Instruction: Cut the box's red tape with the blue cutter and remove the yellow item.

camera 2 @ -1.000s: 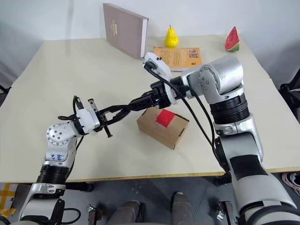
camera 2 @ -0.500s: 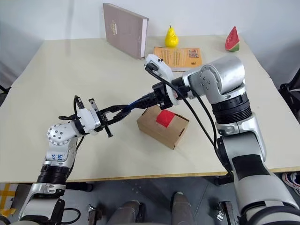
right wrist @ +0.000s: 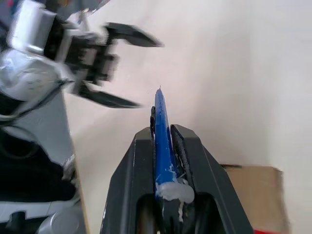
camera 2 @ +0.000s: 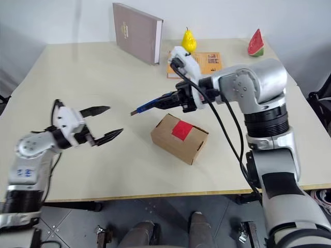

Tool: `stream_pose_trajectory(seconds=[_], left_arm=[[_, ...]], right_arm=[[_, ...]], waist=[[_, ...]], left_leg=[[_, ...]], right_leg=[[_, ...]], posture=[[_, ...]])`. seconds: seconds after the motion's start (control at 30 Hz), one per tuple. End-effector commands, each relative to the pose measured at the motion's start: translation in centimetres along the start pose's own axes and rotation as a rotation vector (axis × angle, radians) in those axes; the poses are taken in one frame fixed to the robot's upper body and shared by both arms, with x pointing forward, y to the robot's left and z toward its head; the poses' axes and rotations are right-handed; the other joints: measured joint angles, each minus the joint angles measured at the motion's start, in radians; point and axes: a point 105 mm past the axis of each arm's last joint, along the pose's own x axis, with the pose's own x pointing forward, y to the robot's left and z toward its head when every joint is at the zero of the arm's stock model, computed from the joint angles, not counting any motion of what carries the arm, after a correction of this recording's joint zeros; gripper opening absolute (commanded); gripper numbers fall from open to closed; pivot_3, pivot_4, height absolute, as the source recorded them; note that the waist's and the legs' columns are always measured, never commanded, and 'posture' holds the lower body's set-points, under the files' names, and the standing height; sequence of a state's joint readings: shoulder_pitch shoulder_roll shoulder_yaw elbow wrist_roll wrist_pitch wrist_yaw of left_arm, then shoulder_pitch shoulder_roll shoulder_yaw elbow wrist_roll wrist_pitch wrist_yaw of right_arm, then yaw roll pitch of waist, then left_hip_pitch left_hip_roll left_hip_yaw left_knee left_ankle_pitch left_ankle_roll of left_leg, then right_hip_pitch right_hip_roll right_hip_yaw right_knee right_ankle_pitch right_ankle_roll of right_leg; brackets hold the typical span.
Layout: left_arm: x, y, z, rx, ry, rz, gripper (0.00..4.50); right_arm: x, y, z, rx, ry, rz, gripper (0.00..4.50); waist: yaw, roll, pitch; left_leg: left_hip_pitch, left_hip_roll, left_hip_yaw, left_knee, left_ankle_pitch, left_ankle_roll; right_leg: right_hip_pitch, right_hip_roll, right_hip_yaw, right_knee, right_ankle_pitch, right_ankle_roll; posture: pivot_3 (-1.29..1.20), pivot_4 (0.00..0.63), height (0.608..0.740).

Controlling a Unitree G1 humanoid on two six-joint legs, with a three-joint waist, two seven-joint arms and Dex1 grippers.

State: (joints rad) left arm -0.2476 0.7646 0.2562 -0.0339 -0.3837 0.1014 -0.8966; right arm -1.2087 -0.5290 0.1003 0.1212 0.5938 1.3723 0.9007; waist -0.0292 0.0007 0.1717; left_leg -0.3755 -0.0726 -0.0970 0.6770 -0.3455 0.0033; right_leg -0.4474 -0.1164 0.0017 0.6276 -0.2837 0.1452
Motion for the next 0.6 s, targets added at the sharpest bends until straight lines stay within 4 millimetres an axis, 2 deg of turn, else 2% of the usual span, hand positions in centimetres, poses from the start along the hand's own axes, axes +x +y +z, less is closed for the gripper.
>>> stream_pose_trajectory(seconds=[0.03, 0.1, 0.2, 0.27, 0.37, 0.47, 0.6], left_arm=[[-2.0, -0.5, 1.2, -0.046, 0.026, -0.017, 4.5], [-2.5, -1.0, 1.3, -0.084, 0.046, -0.024, 4.5], [-1.9, -1.7, 2.3, -0.104, 0.023, -0.036, 4.5], [-0.6, -2.2, 3.0, -0.109, -0.005, -0.064, 4.5], [2.4, -2.7, 4.4, -0.084, -0.087, -0.091, 4.5], [4.8, -3.9, 4.8, -0.123, -0.12, -0.195, 3.96], [8.7, -5.6, 5.8, -0.176, -0.163, -0.314, 2.77]], right_arm=[[-1.3, 0.7, 1.3, -0.054, -0.08, -0.005, 0.15], [-1.9, 0.3, 1.2, -0.051, -0.098, -0.029, 0.15], [-2.7, -0.2, 1.1, -0.04, -0.126, -0.069, 0.15], [-3.4, -0.3, 1.0, -0.041, -0.147, -0.091, 0.15], [-4.6, -0.6, 0.9, -0.037, -0.182, -0.14, 0.15], [-5.3, -0.9, 0.6, -0.027, -0.202, -0.185, 0.15], [-6.0, -1.1, 0.0, -0.031, -0.209, -0.246, 0.15]], waist=[[0.001, 0.0, 0.0], [0.003, 0.0, 0.0], [0.01, 0.0, 0.0], [0.013, 0.0, 0.0], [0.028, 0.0, 0.0], [0.027, 0.0, 0.0], [0.024, 0.0, 0.0]], left_leg=[[0.0, 0.0, 0.0, 0.0, 0.0, 0.0], [0.0, 0.0, 0.0, -0.001, 0.0, 0.0], [0.0, -0.001, -0.001, 0.001, 0.0, 0.001], [0.0, -0.001, -0.001, 0.001, -0.001, 0.001], [0.0, -0.001, -0.001, 0.002, -0.001, 0.001], [-0.001, -0.002, -0.001, 0.003, -0.001, 0.002], [0.0, -0.002, 0.0, 0.003, -0.001, 0.002]], right_leg=[[0.0, 0.0, 0.0, 0.0, 0.0, 0.0], [0.0, 0.0, 0.001, 0.0, 0.0, 0.0], [0.001, -0.001, 0.001, 0.0, 0.0, 0.0], [0.001, -0.001, 0.001, 0.0, 0.0, 0.0], [0.001, 0.0, 0.0, 0.0, 0.0, 0.0], [0.002, 0.0, -0.001, 0.0, 0.0, 0.0], [0.001, 0.0, -0.002, 0.0, 0.0, 0.0]], posture=[[0.0, 0.15, 0.74], [0.0, 0.15, 0.74], [0.0, 0.15, 0.74], [0.0, 0.15, 0.74], [0.0, 0.15, 0.74], [0.0, 0.15, 0.74], [0.0, 0.15, 0.74]])
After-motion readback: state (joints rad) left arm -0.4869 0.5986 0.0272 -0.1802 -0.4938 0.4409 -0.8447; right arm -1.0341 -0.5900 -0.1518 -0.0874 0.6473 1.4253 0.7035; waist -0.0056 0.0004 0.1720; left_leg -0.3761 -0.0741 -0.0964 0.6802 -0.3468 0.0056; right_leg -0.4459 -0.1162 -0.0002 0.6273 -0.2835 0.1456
